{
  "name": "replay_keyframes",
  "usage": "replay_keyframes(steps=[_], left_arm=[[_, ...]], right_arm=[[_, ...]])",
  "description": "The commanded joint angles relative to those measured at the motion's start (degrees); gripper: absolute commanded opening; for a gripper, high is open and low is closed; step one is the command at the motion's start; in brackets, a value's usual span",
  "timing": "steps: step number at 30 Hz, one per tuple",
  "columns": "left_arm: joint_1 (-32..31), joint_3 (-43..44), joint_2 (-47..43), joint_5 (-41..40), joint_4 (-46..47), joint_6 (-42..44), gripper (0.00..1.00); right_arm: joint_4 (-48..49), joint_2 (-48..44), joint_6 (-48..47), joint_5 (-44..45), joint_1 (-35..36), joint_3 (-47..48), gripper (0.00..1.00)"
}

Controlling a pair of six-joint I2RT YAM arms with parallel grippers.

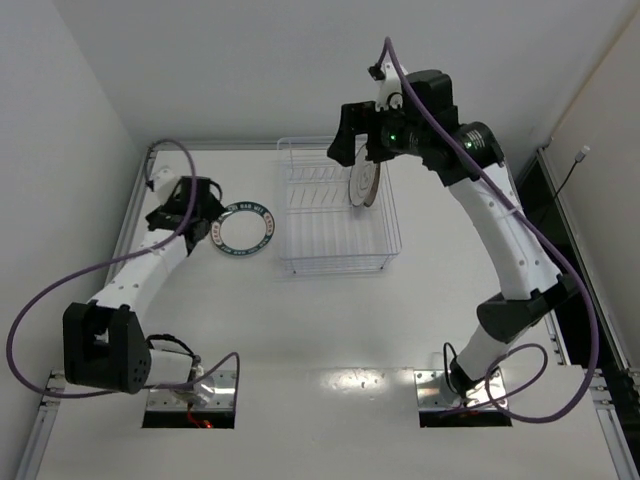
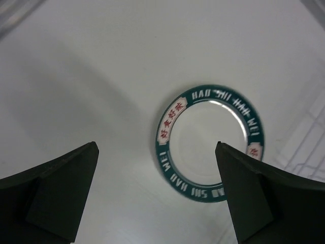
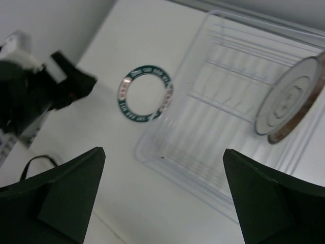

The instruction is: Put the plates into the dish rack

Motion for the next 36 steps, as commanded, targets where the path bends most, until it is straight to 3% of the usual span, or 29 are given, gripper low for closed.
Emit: replay_keyframes(steps=[1,3,6,8,12,17,20,21,24,25,36], left_arm=[[10.8,-3.1,1.3,22.1,12.6,-8.1,1.0],[15.9,-5.8,5.5,29.4,18.5,-13.2,1.0],[18.6,-8.3,10.6,41.0,25.6,-16.4,1.0],[18.6,-9.0,13.8,43.9,31.8,-19.2,0.98],[18.6,-9.5,21.9,47.4,36.6,-20.8,0.83],[16.8,-6.1,29.2,47.9,36.0,-21.6,0.73],[16.3,-3.5,32.5,48.4,33.2,-18.2,0.53],[16.3,-2.9,32.6,49.2,32.7,-17.7,0.35],[16.3,-1.5,33.3,49.2,30.7,-16.4,0.15],[16.3,-1.5,34.0,49.2,30.7,-15.8,0.02],[16.3,2.9,33.6,50.3,28.0,-11.2,0.0]], right_arm=[[3.2,5.5,-2.2,-19.2,-1.6,3.1,1.0],[-2.1,10.5,-3.2,-23.0,-4.0,14.0,1.0],[-6.6,12.6,-4.6,-26.8,-8.3,18.9,1.0],[-5.3,10.9,-4.6,-28.4,-10.6,13.5,1.0],[-0.5,4.4,-4.0,-31.1,-16.7,2.6,1.0],[-1.0,3.8,-4.0,-32.4,-19.9,0.3,1.0],[-0.4,3.8,-3.5,-33.6,-20.6,-1.1,1.0],[-0.4,3.8,-3.5,-33.6,-21.2,-1.7,1.0],[0.2,3.8,-3.5,-34.1,-21.7,-2.2,1.0],[0.2,3.8,-3.0,-34.1,-21.7,-2.8,1.0],[1.2,3.1,-1.8,-36.6,-22.9,-6.1,1.0]])
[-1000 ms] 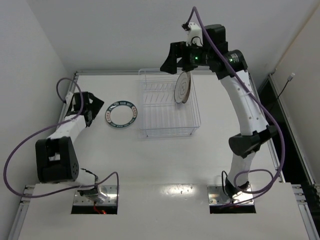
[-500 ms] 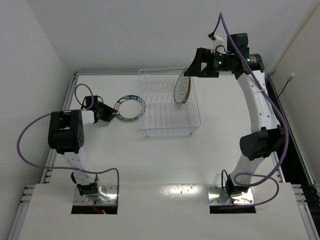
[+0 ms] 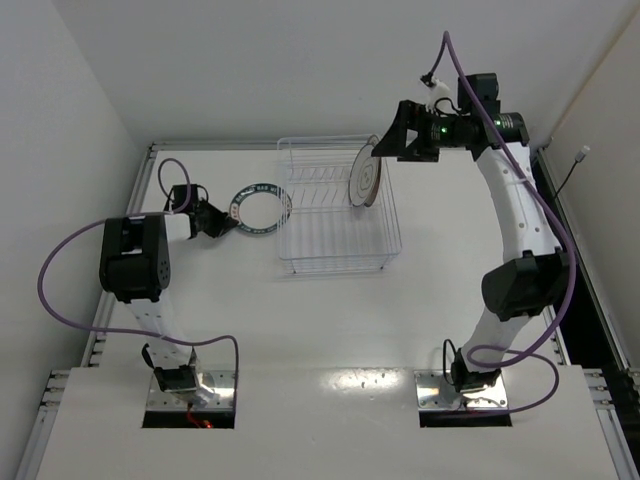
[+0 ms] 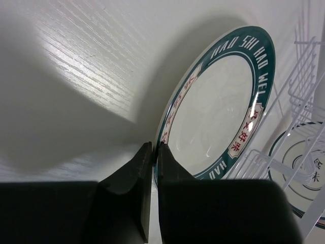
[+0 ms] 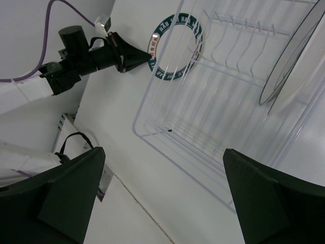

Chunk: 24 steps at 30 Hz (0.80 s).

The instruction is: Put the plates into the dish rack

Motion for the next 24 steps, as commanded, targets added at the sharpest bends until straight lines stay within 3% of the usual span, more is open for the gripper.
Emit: replay_keyframes(steps=[1,8,19,24], left_arm=[[-0.1,3.6,-1.1,-2.0,-4.9,2.8,0.0],[1.1,11.8,-10.3,-7.6,-11.2,3.3,0.0],[1.1,12.2,-17.1,-7.2,-12.7,0.4,0.0],[1.1,22.1,-18.7,-7.7,-14.2,-0.2,0.0]], right_arm=[[2.6,-2.4,0.3,-2.9,-0.3,-1.4,1.0],[4.2,-3.1,0.3,-5.9,-0.3,-3.0,1.0],[5.3,-2.6,1.3,-7.6,-0.3,-2.5,1.0],[12.1,-2.6,5.6,-13.2,-1.1,-4.8,1.0]])
